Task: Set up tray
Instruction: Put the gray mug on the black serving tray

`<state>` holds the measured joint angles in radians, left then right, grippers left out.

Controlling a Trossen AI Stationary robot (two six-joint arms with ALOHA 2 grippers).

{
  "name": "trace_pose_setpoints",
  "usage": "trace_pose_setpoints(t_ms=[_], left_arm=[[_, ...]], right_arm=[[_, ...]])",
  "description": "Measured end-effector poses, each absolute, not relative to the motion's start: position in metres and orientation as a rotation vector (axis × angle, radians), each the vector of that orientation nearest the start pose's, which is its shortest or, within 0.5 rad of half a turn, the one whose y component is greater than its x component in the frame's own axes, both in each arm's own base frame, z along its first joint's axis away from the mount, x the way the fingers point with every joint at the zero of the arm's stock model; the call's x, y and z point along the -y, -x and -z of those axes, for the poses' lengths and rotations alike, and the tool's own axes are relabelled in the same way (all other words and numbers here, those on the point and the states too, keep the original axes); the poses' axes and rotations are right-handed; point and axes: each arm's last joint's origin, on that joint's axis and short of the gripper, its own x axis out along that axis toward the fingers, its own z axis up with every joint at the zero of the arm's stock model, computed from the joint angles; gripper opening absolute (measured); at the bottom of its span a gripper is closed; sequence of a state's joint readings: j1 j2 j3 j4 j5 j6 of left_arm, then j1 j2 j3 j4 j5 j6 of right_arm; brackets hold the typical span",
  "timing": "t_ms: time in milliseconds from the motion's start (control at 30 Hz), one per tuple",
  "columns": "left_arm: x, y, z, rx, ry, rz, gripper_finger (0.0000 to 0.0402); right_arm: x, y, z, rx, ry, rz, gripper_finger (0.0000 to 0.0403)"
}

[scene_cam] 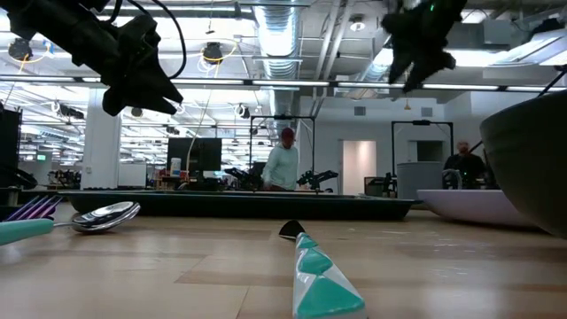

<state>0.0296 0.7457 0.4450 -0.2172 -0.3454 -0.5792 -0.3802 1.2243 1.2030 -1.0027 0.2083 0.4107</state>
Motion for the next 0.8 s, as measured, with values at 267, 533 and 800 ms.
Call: trace_pose_setpoints(t_ms=[267, 533, 800], left_arm=[[-0.015, -0.160, -0.220, -0.395, 0.479, -0.504, 0.0149], [-0.015, -0.160, -0.220, -0.394, 0.482, -0.504, 0.0149], [-0.014, -0.160, -0.220, -0.396, 0.487, -0.497, 0.0149]], right_arm=[[0.124, -0.227, -0.281, -1.151, -0.489, 0.835, 0.0230], [0.145, -0.239, -0.247, -1.294, -0.508, 0.892, 0.0230], [0.157, -0.249, -0.217, -1.423, -0.495, 0.878, 0.0230]])
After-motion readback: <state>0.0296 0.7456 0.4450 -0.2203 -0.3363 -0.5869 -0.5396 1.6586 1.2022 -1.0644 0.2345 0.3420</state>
